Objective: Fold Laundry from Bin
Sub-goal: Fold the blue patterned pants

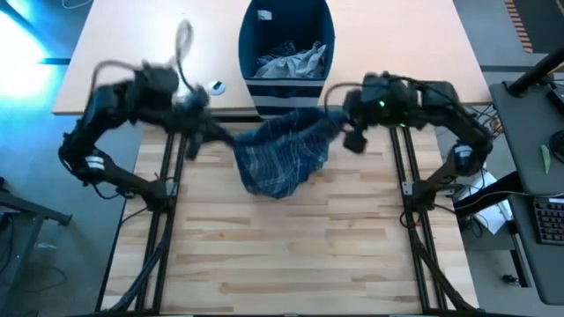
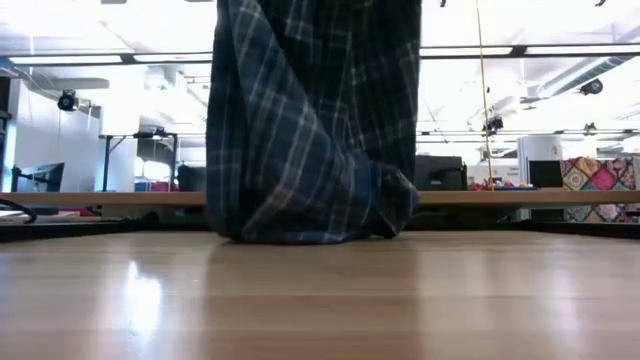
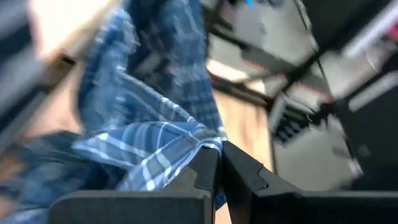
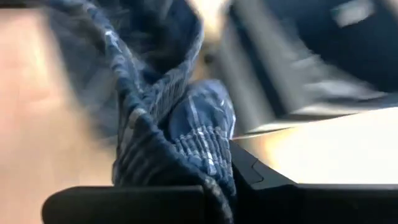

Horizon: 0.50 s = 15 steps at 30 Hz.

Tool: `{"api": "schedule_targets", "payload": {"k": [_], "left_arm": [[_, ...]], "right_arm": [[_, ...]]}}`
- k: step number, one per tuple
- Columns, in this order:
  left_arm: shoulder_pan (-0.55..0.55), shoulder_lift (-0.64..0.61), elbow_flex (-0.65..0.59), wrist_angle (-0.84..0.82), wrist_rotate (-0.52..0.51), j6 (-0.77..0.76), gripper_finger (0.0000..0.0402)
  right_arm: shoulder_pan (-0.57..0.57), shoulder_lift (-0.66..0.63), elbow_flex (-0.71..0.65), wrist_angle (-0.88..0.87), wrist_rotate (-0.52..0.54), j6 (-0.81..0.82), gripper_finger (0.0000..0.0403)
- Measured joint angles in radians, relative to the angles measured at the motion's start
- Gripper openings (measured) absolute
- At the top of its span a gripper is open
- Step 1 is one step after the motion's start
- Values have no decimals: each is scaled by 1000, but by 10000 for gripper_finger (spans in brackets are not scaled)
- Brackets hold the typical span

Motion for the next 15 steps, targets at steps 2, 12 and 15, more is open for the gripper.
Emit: {"api": "schedule_targets", "payload": {"k": [2,12,15], "left_arm": [[-141,18,-70,36,-93,-60,0],[-413,186,-300,857,-62,-150,0],[-381,259,-233,933,102,-114,0]], "right_arm": [[55,-16,-45,-96,-22,47,9],[458,-116,-341,170,-75,196,9],[538,-115,-355,304,168,99,9]]}}
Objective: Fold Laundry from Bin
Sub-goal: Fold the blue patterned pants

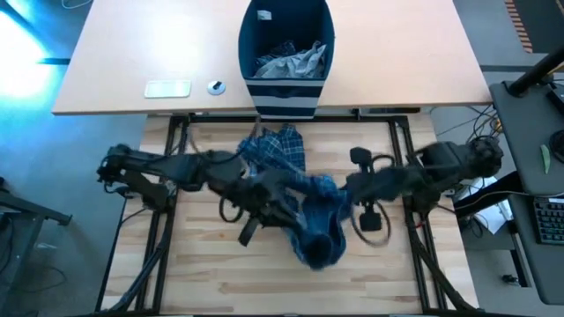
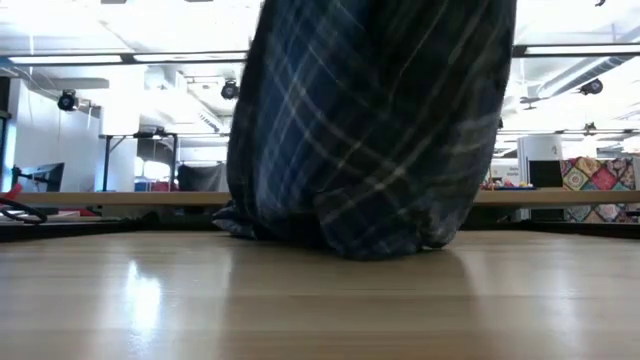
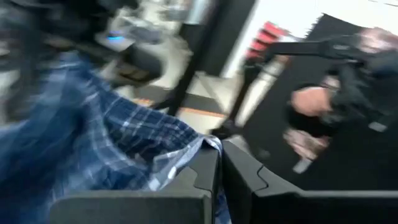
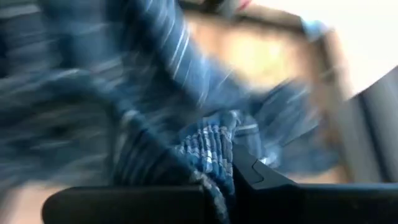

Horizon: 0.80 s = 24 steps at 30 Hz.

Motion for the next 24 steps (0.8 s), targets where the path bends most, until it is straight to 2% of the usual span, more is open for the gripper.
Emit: {"api": "schedule_targets", "payload": {"k": [3,5,6,8,11,14,16,20,24], "left_arm": [[23,101,97,-8,189,2,0],[27,173,167,-32,287,1,0],[28,212,204,-51,328,4,0],[28,294,281,-117,378,25,0],[31,418,399,-196,393,63,0],[39,518,528,-269,439,85,0],[40,554,600,-395,407,124,3],[17,505,483,-507,328,153,33],[-19,443,362,-542,256,159,84]], "right_arm": [[7,7,-26,30,317,-72,9],[-27,12,-57,12,450,-92,9],[-51,16,-75,2,476,-95,9],[-114,20,-121,-2,467,-86,9],[-204,27,-178,-2,414,-65,14],[-259,28,-192,-33,306,-25,40],[-262,18,-175,-83,234,63,68],[-217,-21,-145,-200,119,264,133],[-119,-51,-169,-237,77,481,190]]}}
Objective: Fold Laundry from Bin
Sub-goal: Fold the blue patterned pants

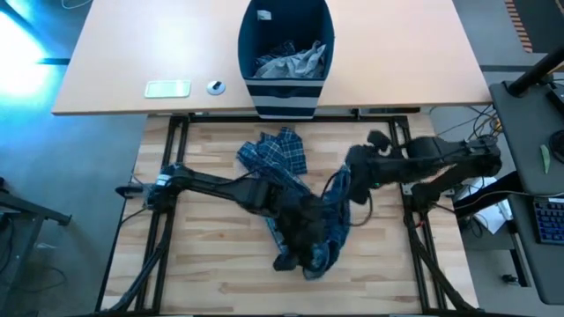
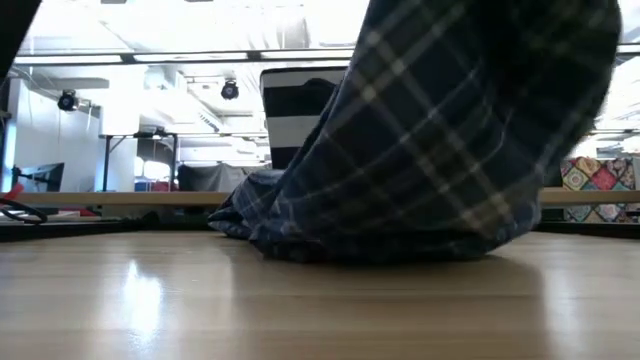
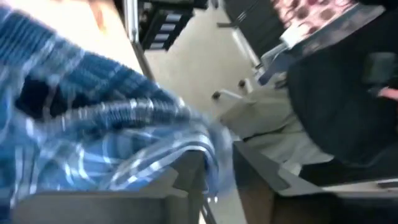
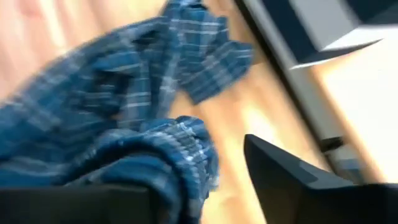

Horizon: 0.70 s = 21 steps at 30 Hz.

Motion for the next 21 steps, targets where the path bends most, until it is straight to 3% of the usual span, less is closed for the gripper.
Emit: {"api": "schedule_targets", "payload": {"k": [4,10,16,21], "left_arm": [[-30,-82,-97,-8,-107,32,148],[-1,-279,-308,-17,-305,80,217],[138,-407,-600,108,-570,68,232],[309,-376,-756,219,-659,144,232]], "right_arm": [[141,9,-43,17,1,193,220],[321,80,-129,-61,-23,501,232],[381,121,-237,-112,-174,740,256],[385,139,-275,-98,-344,766,284]]}}
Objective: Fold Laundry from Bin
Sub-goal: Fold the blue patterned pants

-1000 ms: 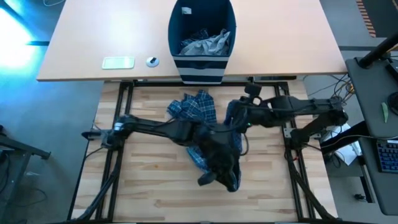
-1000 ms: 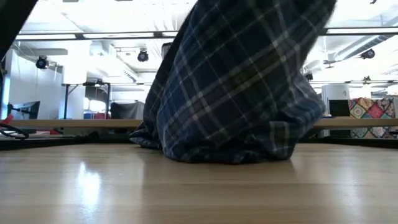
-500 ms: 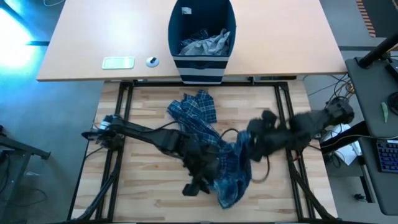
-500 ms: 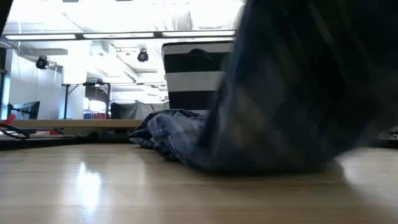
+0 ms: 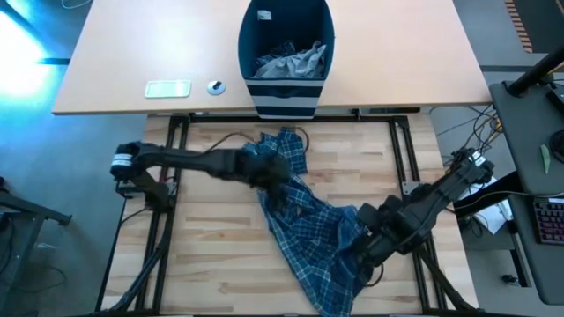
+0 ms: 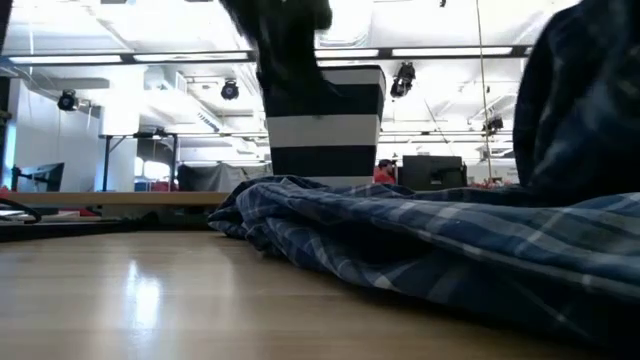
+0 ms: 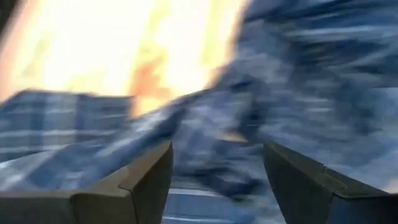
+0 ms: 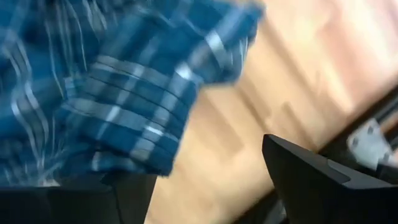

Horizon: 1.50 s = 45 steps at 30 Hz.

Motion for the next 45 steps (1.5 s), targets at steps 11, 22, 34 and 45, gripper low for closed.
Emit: {"api": "schedule_targets", "payload": {"k": [11,22,34,45], "left_arm": [[184,200,-137,34,-22,113,220],[68,232,-245,-282,117,-275,202],[-292,58,-355,-435,277,-799,201],[-577,80,-395,-92,450,-1147,201]], "right_arm": [[0,-23,14,-65,-63,34,306],[-23,-133,54,-46,245,-11,306],[-60,16,-218,840,219,-431,289],[-132,309,-316,701,-21,-557,279]]}}
